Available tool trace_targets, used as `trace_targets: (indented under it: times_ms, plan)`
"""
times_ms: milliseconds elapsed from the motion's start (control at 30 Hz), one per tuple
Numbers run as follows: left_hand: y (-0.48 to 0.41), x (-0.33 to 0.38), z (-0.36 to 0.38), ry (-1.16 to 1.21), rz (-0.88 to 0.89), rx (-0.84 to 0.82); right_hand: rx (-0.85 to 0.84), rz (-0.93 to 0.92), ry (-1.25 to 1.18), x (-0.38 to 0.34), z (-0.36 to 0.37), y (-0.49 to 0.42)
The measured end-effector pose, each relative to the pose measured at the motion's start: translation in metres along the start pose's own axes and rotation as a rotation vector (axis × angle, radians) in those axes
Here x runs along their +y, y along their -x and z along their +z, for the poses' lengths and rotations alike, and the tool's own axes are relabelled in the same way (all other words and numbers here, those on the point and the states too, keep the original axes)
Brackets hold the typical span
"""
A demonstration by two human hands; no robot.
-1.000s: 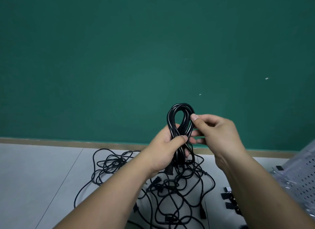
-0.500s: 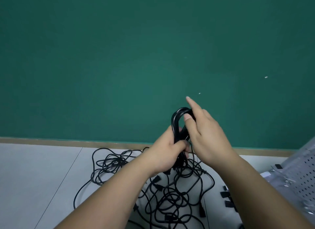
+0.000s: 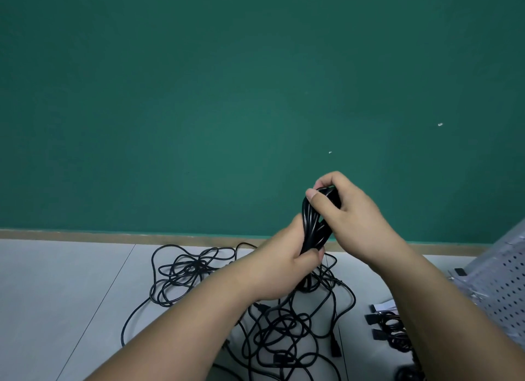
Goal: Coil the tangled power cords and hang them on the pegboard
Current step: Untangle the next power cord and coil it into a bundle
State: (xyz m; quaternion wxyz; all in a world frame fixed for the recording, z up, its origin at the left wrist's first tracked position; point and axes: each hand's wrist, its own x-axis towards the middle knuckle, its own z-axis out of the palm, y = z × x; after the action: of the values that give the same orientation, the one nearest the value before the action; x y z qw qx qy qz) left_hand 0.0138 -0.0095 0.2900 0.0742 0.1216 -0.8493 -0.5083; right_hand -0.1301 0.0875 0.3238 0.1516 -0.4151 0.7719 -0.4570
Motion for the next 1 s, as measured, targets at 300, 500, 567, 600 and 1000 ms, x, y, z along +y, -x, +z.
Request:
trace_targets:
  times_ms: [300,500,567,600,1000]
  plan:
    - [0.009,0.003,-0.005,0.262,-0.001,-0.181,-0.020,0.027,0.046,0.006,0.003,-0.003]
    - [0.009,-0.005,-0.008,0.386,-0.024,-0.182,-0.031,0.107,-0.084,0.005,0.009,-0.005]
    - [0.003,-0.009,-0.003,0.236,-0.039,-0.098,0.059,0.052,0.134,0.004,0.010,-0.004]
    - [0.000,-0.009,0.000,0.181,-0.047,-0.062,0.108,0.029,0.210,0.003,0.011,-0.003]
    - [-0.005,-0.021,0.000,0.319,-0.124,0.158,-0.012,0.046,-0.140,0.021,0.025,-0.002]
